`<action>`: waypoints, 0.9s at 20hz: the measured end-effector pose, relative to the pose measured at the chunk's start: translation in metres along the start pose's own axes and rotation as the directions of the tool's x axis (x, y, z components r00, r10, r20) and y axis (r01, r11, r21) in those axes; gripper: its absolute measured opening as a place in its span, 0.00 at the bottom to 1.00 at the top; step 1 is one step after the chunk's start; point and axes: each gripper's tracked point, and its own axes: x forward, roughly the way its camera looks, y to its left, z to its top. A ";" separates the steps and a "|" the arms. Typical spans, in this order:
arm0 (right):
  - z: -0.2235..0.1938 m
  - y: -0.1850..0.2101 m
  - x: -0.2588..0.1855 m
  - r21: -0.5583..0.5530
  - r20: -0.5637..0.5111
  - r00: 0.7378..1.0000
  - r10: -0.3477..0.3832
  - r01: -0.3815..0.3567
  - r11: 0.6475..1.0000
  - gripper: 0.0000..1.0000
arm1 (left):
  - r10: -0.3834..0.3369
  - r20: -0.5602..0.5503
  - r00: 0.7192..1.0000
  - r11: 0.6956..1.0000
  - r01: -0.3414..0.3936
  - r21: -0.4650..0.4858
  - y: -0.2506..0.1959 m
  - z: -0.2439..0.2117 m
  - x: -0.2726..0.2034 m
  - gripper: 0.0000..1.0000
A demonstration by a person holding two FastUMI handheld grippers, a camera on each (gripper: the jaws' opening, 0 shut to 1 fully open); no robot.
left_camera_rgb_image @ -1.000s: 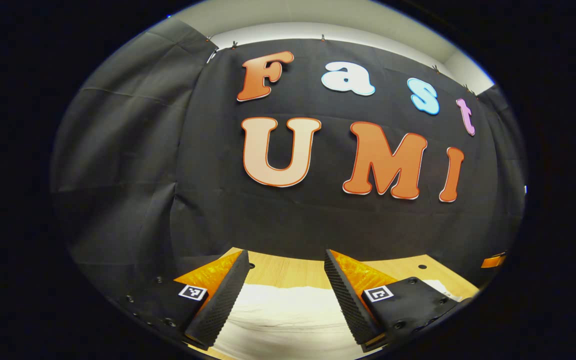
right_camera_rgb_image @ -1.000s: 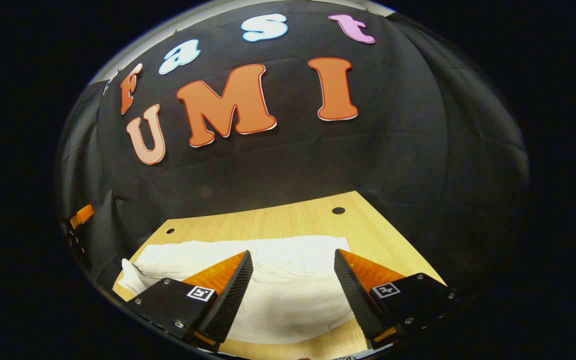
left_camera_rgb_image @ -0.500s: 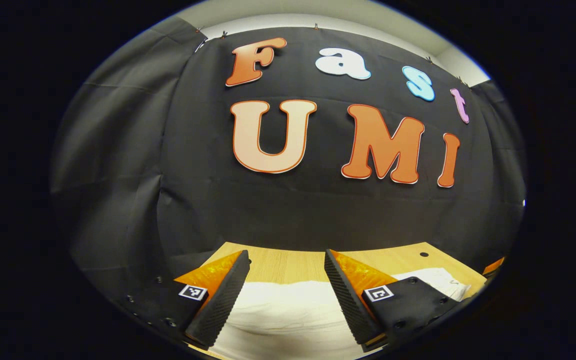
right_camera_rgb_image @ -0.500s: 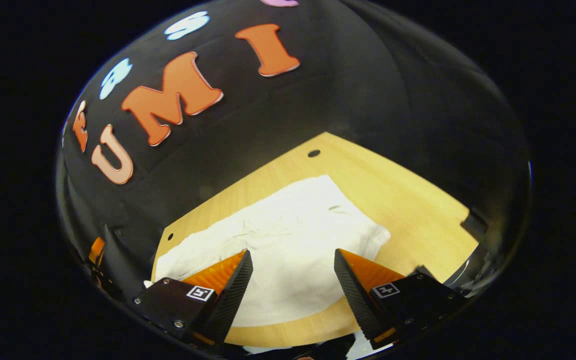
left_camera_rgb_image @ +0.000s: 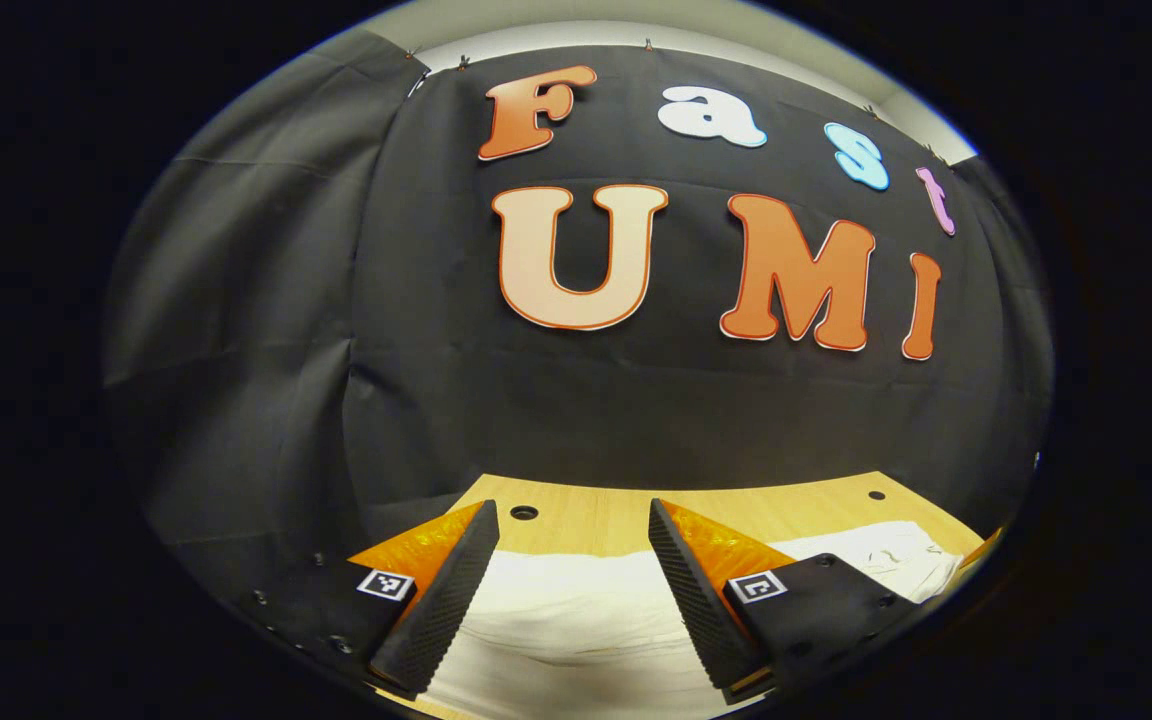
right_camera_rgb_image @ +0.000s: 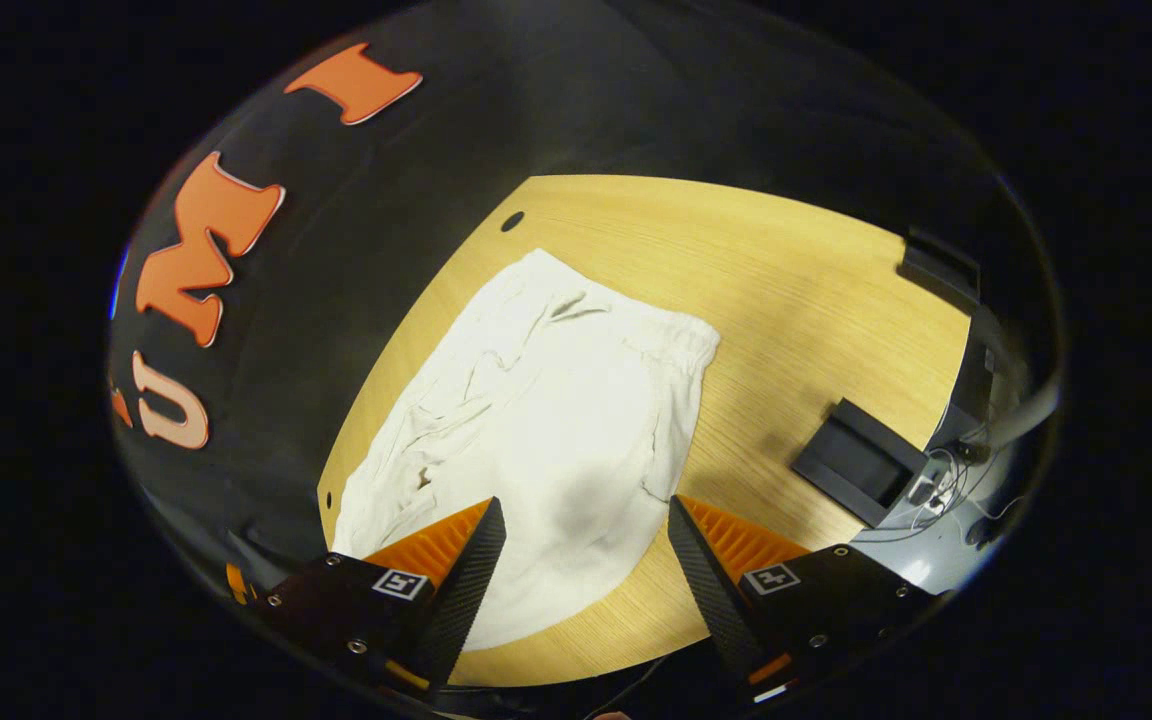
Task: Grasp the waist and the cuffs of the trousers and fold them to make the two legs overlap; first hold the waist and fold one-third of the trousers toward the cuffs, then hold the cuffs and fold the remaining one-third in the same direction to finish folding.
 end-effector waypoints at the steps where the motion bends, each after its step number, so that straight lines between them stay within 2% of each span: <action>1: 0.000 -0.006 0.005 0.015 -0.011 1.000 -0.015 0.015 1.000 0.99 | 0.008 -0.001 1.000 1.000 -0.008 0.006 0.005 -0.003 0.000 0.98; 8: -0.001 -0.016 0.037 -0.011 -0.059 0.995 -0.086 0.086 0.996 0.99 | 0.049 -0.030 0.998 0.998 -0.047 0.041 0.023 -0.015 0.000 0.98; 15: 0.005 0.004 0.053 0.022 -0.087 0.995 -0.051 0.053 0.998 0.98 | 0.090 -0.050 0.995 0.995 -0.087 0.046 0.043 -0.025 -0.001 0.98; 17: 0.006 0.005 0.060 0.039 -0.095 0.994 -0.055 0.059 0.997 0.94 | 0.101 -0.051 0.994 0.994 -0.099 0.040 0.047 -0.026 -0.002 0.98; 18: 0.004 0.007 0.063 0.041 -0.110 0.993 -0.053 0.058 0.998 0.86 | 0.106 -0.056 0.993 0.994 -0.104 0.034 0.050 -0.026 -0.001 0.98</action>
